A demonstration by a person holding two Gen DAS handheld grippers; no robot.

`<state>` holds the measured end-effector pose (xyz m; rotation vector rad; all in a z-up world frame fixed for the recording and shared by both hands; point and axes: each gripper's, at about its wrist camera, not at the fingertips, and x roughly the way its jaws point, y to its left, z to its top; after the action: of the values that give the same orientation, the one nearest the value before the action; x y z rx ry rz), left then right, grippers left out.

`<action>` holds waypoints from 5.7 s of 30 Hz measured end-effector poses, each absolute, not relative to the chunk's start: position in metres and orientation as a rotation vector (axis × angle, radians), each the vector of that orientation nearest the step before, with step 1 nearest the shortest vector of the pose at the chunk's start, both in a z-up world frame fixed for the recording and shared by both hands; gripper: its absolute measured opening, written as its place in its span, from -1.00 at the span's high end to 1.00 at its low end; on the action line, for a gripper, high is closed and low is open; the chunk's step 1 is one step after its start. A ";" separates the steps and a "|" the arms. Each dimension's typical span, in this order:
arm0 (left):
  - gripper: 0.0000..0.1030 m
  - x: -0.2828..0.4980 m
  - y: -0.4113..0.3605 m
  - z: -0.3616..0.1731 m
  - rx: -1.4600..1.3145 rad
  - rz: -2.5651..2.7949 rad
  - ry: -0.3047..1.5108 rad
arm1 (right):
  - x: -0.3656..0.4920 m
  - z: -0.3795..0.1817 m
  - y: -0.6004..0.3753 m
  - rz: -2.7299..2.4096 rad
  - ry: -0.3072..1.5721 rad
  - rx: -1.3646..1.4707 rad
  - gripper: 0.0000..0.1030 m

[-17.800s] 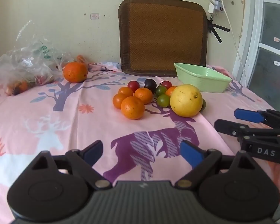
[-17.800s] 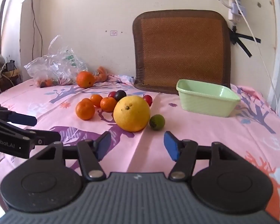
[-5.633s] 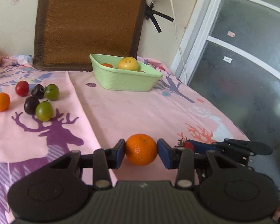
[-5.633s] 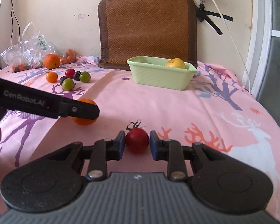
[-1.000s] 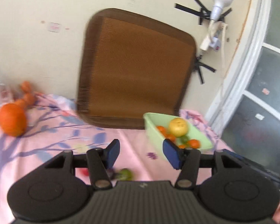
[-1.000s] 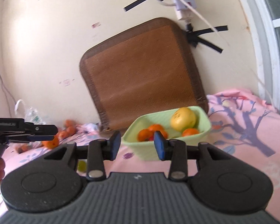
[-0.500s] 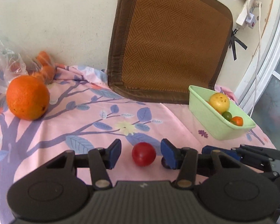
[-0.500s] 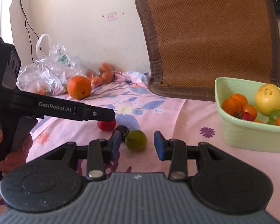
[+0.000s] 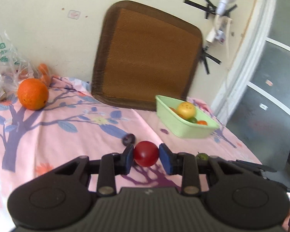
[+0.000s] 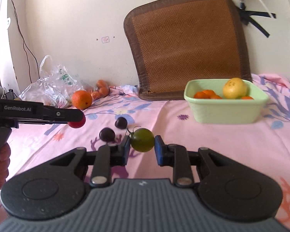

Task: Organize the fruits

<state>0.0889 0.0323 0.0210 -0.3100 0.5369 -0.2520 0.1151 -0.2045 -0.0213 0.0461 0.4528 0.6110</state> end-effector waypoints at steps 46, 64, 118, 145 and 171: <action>0.42 0.279 -0.089 0.035 -0.386 -0.392 0.674 | 0.220 -0.005 -0.269 0.426 0.314 0.092 0.42; 0.17 0.212 -0.004 0.072 -0.460 -0.374 0.494 | 0.207 0.006 -0.294 0.424 0.211 0.291 0.18; 0.05 0.073 -0.138 -0.020 0.014 -0.365 0.607 | 0.057 -0.060 -0.286 0.378 0.425 -0.098 0.40; 0.02 0.310 -0.110 0.016 -0.148 -0.311 0.644 | 0.269 -0.024 -0.266 0.413 0.366 0.021 0.36; -1.00 0.006 -0.095 0.070 -0.071 -0.078 0.419 | 0.011 -0.001 -0.316 0.294 0.543 0.364 -1.00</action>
<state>0.0060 -0.0953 0.0704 -0.0710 0.4194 -0.0784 0.0112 -0.3156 -0.0009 0.3644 0.5427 0.2936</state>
